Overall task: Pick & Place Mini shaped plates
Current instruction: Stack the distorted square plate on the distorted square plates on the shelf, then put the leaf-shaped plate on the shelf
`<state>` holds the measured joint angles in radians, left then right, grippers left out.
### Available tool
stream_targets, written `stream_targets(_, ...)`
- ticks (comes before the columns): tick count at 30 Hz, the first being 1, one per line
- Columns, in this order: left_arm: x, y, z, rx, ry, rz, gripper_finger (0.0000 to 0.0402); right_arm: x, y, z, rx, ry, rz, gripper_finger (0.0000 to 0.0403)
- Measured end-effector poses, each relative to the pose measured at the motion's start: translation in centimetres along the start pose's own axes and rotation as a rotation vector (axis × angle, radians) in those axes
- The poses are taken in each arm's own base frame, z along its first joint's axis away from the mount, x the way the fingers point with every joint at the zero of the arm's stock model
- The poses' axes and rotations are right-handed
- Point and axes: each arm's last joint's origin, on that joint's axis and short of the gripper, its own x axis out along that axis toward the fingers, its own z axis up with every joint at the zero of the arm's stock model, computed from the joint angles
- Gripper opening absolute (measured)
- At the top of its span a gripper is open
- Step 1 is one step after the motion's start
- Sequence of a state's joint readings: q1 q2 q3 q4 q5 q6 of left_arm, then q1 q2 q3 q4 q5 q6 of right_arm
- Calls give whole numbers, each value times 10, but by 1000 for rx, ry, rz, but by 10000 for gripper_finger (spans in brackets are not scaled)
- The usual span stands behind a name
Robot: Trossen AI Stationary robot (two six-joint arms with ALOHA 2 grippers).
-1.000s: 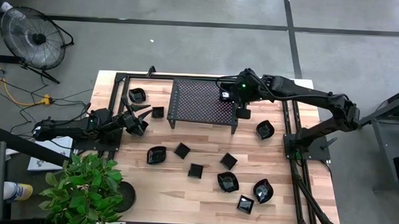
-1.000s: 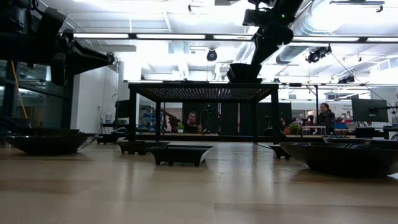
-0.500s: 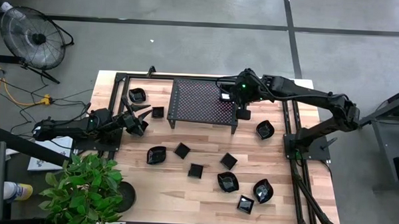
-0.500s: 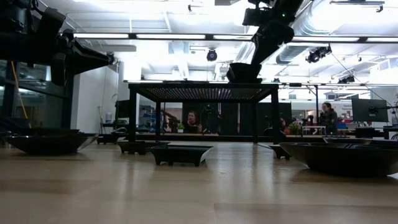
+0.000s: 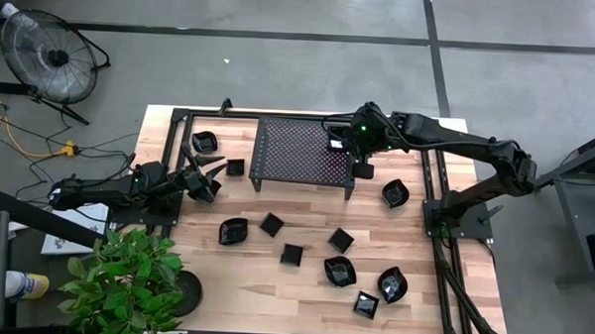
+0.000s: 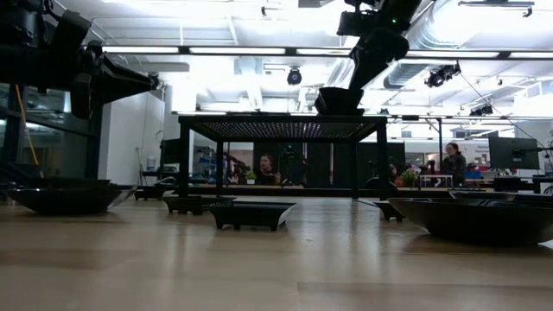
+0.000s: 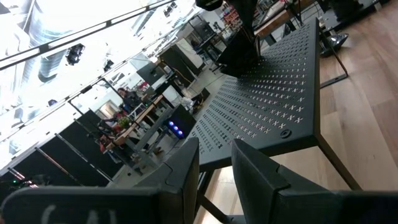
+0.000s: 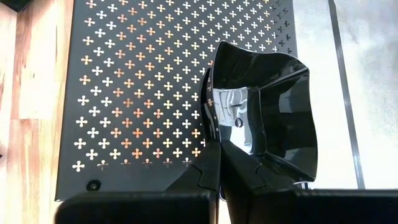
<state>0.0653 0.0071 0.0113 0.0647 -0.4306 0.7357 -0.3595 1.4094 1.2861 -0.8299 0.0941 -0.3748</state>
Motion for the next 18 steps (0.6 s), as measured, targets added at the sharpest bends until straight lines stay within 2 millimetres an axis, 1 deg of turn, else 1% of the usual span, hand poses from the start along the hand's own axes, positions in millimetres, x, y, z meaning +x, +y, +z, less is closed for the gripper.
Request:
stream_targets(5,0,0,0,0,0,0,92,0,0,0,-7,0,0,1)
stream_targets(7,0,0,0,0,0,0,92,0,0,0,-7,0,0,7)
stream_targets(14,0,0,0,0,0,0,92,0,0,0,-9,0,0,70)
stream_targets(18,0,0,0,0,0,0,92,0,0,0,-11,1,-3,94)
